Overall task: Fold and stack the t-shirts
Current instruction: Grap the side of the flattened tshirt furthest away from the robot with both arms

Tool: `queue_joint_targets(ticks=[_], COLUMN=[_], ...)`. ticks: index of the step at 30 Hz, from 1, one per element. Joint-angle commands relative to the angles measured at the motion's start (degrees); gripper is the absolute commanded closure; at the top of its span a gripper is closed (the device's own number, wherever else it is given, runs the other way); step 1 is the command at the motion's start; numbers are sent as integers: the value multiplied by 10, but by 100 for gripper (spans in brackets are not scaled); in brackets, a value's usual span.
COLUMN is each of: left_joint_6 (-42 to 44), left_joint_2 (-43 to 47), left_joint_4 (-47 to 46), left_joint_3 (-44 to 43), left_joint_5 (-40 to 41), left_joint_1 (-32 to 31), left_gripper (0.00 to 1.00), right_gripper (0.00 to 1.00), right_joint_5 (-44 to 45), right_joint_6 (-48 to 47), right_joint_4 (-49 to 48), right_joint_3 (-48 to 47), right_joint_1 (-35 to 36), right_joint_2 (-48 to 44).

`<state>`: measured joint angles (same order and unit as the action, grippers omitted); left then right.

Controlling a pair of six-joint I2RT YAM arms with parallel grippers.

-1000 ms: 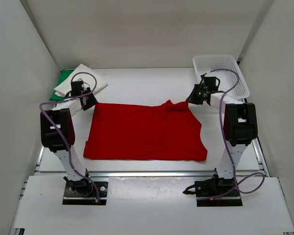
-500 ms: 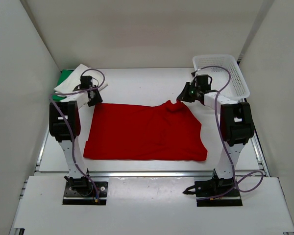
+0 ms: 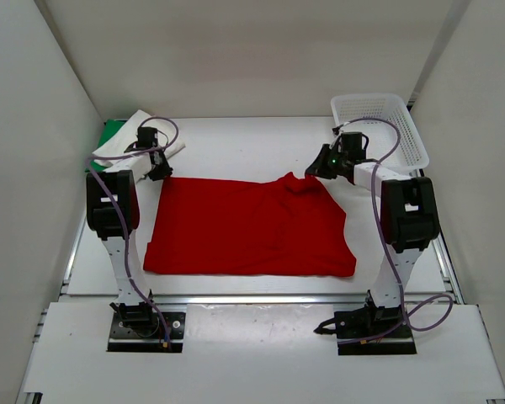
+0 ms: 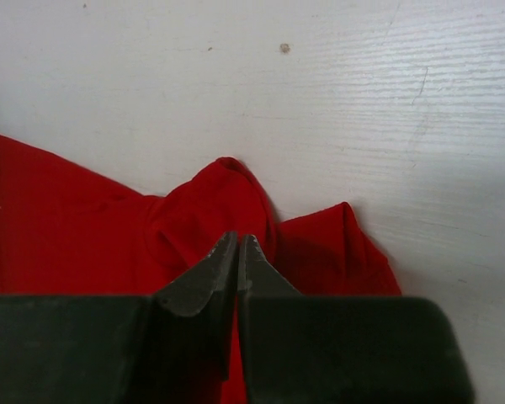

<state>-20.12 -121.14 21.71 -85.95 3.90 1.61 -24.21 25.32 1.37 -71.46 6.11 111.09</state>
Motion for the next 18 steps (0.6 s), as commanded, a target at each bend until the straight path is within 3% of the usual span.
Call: queue_joint_targets(ticks=[1, 3, 7, 12, 18], left_joint_6=[12, 13, 10, -14, -32], left_joint_2=[6, 8, 21, 34, 13], left_joint_4=[21, 19, -2, -28, 5], left_joint_3=[-14, -9, 9, 5, -102], left_joint_5=[5, 3, -5, -20, -64], left_joint_1=[-5, -3, 5, 10, 21], left_gripper=[66, 80, 98, 100, 100], right_gripper=[100, 100, 100, 99, 100], right_joint_5=[-7, -10, -16, -15, -11], right_joint_6=[5, 3, 8, -5, -51], right_joint_4=[-38, -40, -33, 14, 161], right_joint_3=[3, 1, -12, -116, -332], right_joint_1=[-9, -15, -29, -46, -59], right_joint_2=[-34, -37, -32, 31, 127])
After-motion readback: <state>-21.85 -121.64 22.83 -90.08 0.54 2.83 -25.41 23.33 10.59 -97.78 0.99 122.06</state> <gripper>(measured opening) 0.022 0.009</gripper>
